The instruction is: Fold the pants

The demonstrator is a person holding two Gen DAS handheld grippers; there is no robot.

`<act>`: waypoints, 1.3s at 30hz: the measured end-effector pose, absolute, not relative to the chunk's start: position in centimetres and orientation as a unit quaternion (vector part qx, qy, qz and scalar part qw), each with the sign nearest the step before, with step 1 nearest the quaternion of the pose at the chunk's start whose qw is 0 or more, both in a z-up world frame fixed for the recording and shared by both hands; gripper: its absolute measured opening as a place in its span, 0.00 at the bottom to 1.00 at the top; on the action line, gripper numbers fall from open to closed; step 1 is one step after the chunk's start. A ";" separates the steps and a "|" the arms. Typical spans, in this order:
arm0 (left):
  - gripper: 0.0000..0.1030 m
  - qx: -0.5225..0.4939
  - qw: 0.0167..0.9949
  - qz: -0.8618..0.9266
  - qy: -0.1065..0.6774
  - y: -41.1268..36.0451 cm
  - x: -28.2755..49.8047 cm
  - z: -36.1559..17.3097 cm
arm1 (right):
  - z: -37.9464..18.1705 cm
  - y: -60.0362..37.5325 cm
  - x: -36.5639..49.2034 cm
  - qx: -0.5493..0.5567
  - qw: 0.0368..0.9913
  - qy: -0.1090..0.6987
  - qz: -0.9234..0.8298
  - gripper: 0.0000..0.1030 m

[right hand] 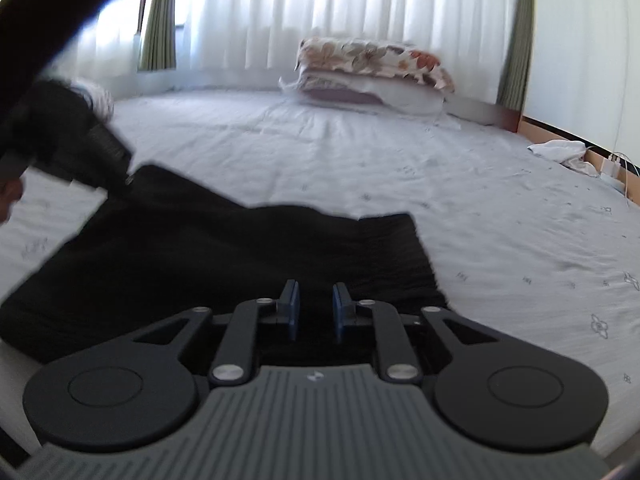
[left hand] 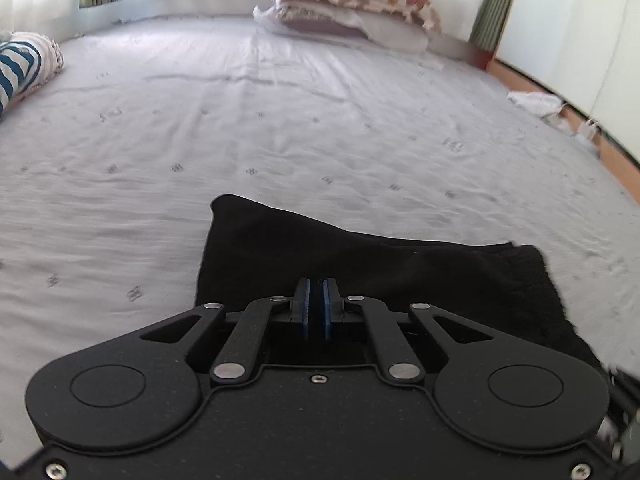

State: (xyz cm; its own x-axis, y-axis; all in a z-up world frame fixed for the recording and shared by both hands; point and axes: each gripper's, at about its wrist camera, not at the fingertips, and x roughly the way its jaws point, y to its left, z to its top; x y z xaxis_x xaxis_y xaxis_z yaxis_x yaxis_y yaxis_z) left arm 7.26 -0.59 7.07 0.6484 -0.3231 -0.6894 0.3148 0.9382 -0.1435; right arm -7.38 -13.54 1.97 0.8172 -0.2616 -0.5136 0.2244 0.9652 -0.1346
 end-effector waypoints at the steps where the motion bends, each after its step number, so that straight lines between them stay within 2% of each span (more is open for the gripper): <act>1: 0.06 0.004 0.909 -0.162 0.384 -1.1 8.1 6.4 | 1.5 -13.6 -7.4 -0.034 0.950 0.283 -0.128 0.22; 2: 0.06 0.013 0.912 -0.144 0.384 -1.4 8.9 5.6 | 1.2 -13.7 -7.6 -0.034 0.950 0.282 -0.129 0.23; 4: 0.02 0.027 0.917 -0.110 0.382 -1.5 10.6 4.5 | 1.0 -14.0 -8.5 -0.041 0.950 0.282 -0.131 0.36; 11: 0.04 0.011 0.925 -0.066 0.374 -1.0 14.3 4.1 | 1.4 -14.3 -9.7 -0.045 0.950 0.282 -0.126 0.36; 17: 0.08 0.044 0.933 -0.086 0.347 -1.6 10.0 6.0 | 5.0 -14.7 -6.7 -0.006 0.964 0.254 -0.072 0.49; 20: 0.09 0.024 0.936 -0.097 0.339 -0.6 5.9 6.5 | 5.4 -15.0 -2.8 0.014 0.962 0.267 -0.049 0.50; 24: 0.10 0.016 0.931 -0.084 0.355 0.8 1.4 4.8 | 3.9 -14.1 1.5 -0.016 0.950 0.307 -0.045 0.50; 27: 0.10 0.033 0.936 -0.050 0.348 1.6 -0.4 2.8 | 2.9 -14.9 2.7 -0.030 0.939 0.326 -0.104 0.50; 29: 0.10 0.058 0.940 -0.023 0.336 1.8 -1.2 2.4 | 2.1 -16.1 3.5 -0.055 0.924 0.329 -0.187 0.43; 32: 0.10 0.075 0.941 -0.005 0.329 1.8 -1.9 1.8 | 1.6 -16.4 3.9 -0.090 0.911 0.332 -0.226 0.43; 33: 0.10 0.076 0.941 -0.007 0.328 1.8 -2.1 1.7 | 2.0 -16.1 3.4 -0.090 0.916 0.325 -0.219 0.44; 34: 0.10 0.079 0.942 -0.004 0.327 1.8 -2.2 1.8 | 2.4 -15.8 2.6 -0.085 0.923 0.314 -0.207 0.51; 35: 0.10 0.083 0.941 -0.004 0.327 1.7 -2.2 1.9 | 2.9 -15.4 1.6 -0.081 0.931 0.299 -0.191 0.62; 36: 0.10 0.082 0.941 -0.005 0.328 1.8 -2.2 2.1 | 3.3 -15.0 0.5 -0.077 0.939 0.286 -0.172 0.67; 39: 0.10 0.059 0.940 -0.012 0.336 2.4 -1.9 2.6 | 4.6 -14.2 -2.4 -0.060 0.952 0.271 -0.128 0.71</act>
State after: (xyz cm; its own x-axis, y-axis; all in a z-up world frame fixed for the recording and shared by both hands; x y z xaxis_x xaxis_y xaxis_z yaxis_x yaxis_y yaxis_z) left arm -1.89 2.37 2.56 0.7743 0.0178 -0.6326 0.0612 0.9928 0.1029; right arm -2.42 -14.18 4.58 0.8198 -0.2766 -0.5015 0.2119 0.9600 -0.1831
